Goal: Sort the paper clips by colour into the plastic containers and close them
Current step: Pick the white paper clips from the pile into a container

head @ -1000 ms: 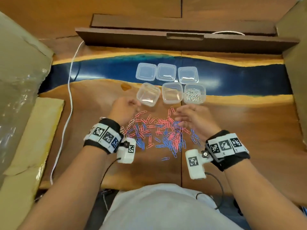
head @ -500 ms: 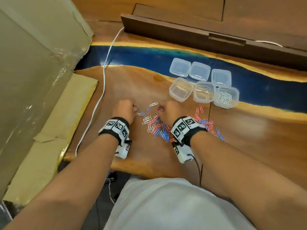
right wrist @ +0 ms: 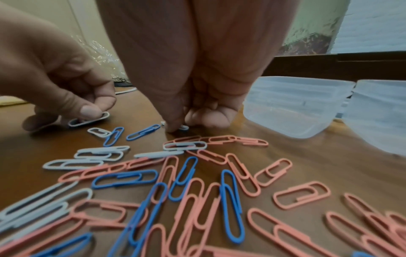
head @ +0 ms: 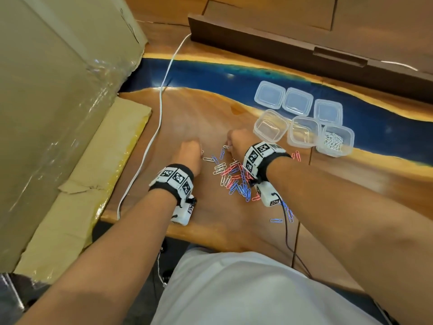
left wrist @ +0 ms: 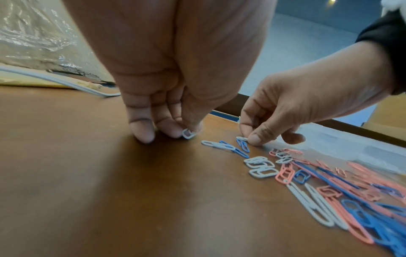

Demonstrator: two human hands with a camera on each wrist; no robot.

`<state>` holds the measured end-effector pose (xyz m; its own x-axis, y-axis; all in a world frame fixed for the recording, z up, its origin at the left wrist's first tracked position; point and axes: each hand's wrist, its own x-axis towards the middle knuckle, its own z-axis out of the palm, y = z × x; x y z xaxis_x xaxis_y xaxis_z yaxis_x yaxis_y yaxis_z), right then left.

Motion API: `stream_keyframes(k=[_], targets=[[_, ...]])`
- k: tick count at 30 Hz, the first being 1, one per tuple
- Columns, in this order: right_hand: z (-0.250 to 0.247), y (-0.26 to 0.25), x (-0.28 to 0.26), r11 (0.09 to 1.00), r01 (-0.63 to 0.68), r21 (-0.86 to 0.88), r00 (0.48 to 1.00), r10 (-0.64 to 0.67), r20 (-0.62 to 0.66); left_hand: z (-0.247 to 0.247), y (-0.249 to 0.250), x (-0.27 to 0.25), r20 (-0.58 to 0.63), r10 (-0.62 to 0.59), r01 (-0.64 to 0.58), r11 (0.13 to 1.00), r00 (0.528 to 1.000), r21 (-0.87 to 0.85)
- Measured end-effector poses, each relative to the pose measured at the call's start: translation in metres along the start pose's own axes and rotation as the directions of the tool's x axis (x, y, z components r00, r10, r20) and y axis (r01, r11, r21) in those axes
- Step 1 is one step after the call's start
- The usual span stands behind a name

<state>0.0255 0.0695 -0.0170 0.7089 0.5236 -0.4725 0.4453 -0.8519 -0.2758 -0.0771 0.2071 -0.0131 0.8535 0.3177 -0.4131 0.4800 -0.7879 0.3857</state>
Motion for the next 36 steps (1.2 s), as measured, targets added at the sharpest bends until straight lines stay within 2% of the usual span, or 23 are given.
stream_keyframes(k=[5,6,9,11,12,13,14,15,16,17,18,19,20,21,24,27,31,36], targets=[[-0.005,-0.006,-0.009,0.989,0.054,-0.138,0.998,-0.052,0.02,-0.006,0.0,-0.01,0.0,-0.043,0.041,0.954,0.999,-0.298],[-0.007,-0.008,-0.012,0.985,0.066,-0.158,0.998,-0.064,0.018,-0.005,0.001,-0.01,0.032,-0.083,0.088,0.907,0.996,-0.411],[-0.01,-0.008,-0.019,0.989,0.074,-0.128,0.997,-0.076,-0.012,-0.004,0.001,-0.003,0.122,-0.223,0.243,0.666,0.967,-0.705],[-0.01,-0.003,-0.026,0.996,0.041,0.077,0.993,-0.032,-0.11,-0.007,0.003,-0.001,0.173,-0.27,0.294,0.513,0.947,-0.806],[-0.01,0.0,-0.03,0.963,0.014,0.27,0.987,0.031,-0.16,-0.009,0.004,0.0,0.204,-0.275,0.312,0.443,0.94,-0.84],[-0.012,0.003,-0.034,0.862,-0.013,0.506,0.98,0.112,-0.164,-0.01,0.005,0.0,0.238,-0.268,0.329,0.378,0.934,-0.865],[-0.012,0.007,-0.039,0.685,-0.041,0.728,0.976,0.184,-0.117,-0.011,0.005,0.0,0.264,-0.257,0.344,0.356,0.93,-0.869],[-0.013,0.011,-0.046,0.487,-0.072,0.87,0.974,0.223,-0.044,-0.009,0.003,0.002,0.255,-0.237,0.334,0.403,0.937,-0.852],[-0.013,0.015,-0.052,0.341,-0.101,0.935,0.97,0.241,0.017,-0.006,0.001,0.004,0.214,-0.2,0.289,0.535,0.956,-0.794],[-0.012,0.018,-0.057,0.264,-0.119,0.957,0.966,0.255,0.05,-0.003,-0.002,0.004,0.154,-0.139,0.207,0.709,0.978,-0.674],[-0.01,0.021,-0.06,0.241,-0.139,0.961,0.961,0.267,0.072,0.0,-0.002,0.004,0.108,-0.043,0.093,0.853,0.993,-0.514],[-0.007,0.023,-0.061,0.262,-0.165,0.951,0.956,0.28,0.089,0.003,-0.002,0.003,0.097,0.056,-0.018,0.933,0.994,-0.358],[-0.004,0.024,-0.06,0.311,-0.196,0.93,0.952,0.288,0.104,0.005,-0.001,0.001,0.098,0.11,-0.083,0.965,0.989,-0.25],[-0.001,0.025,-0.06,0.401,-0.215,0.891,0.954,0.28,0.105,0.006,-0.002,0.001,0.089,0.146,-0.128,0.975,0.985,-0.184],[0.005,0.024,-0.058,0.762,-0.116,0.637,0.988,0.157,-0.009,0.008,-0.004,0.003,0.08,0.174,-0.166,0.981,0.981,-0.1],[0.007,0.024,-0.059,0.935,0.005,0.355,0.996,0.026,-0.082,0.01,-0.003,0.002,0.11,0.172,-0.175,0.985,0.979,0.012],[0.009,0.028,-0.051,0.989,0.123,0.085,0.99,-0.116,-0.082,0.015,-0.002,-0.003,0.074,0.191,-0.193,0.981,0.979,0.03],[0.01,0.025,-0.047,0.985,0.172,0.016,0.983,-0.171,-0.069,0.015,-0.003,-0.01,0.023,0.11,-0.106,0.988,0.994,-0.112]])
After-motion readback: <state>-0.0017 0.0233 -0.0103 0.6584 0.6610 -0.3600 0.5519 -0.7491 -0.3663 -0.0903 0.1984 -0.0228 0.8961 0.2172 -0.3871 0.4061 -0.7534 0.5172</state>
